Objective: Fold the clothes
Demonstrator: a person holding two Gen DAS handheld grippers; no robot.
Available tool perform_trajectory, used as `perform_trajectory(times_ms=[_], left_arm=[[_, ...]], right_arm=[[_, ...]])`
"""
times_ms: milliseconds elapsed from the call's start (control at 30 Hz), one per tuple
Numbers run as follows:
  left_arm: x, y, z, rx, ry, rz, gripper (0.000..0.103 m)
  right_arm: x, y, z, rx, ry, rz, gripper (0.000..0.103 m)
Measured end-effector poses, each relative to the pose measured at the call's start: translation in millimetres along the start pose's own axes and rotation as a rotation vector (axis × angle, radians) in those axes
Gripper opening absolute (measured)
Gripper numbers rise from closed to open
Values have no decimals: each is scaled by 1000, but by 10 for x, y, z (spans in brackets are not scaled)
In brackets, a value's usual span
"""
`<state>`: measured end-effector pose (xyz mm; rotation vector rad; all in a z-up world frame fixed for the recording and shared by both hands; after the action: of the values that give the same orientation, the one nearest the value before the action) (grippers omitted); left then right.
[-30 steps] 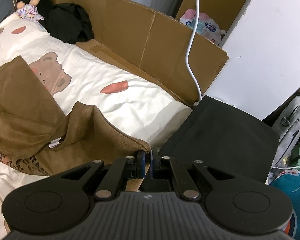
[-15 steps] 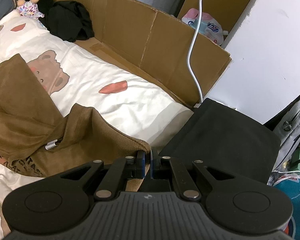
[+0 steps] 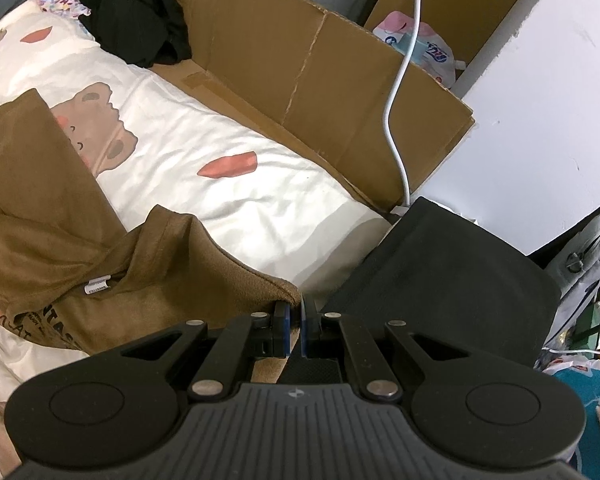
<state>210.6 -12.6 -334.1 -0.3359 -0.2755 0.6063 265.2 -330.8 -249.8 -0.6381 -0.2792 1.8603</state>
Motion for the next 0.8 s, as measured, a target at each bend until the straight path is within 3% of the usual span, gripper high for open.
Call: perform_trajectory(times_ms=[233,333,367,633,800], left_arm=[[22,24,-114,21,-25,-14,32],[4,42,-97,9,10,-17,45],[9,50,-114,15,3,-15,44],[82,83,-185,49,-3,5,14],[337,34,9,8,8,110,11]], right_arm=[[34,-12,-9,-1,-6,10,5],[23,-4,-23,0,-9,7,5],[23,-6,-27,1,-10,8,5],[2,20,-47,7,-11,1,5],[-49,38,-10,6,-10,-9,5]])
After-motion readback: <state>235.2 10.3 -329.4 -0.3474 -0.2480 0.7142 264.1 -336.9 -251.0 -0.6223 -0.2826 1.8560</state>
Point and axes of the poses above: each gripper's, at about its wrist camera, not at the fingertips, and z roughly against the way its jaws point, x to its left, y to its underside, the point moved 1 cm from there along -z, roughly the way its jaws point, and after that the axes turned 2 degrees about -x, right-handed, at the moved point
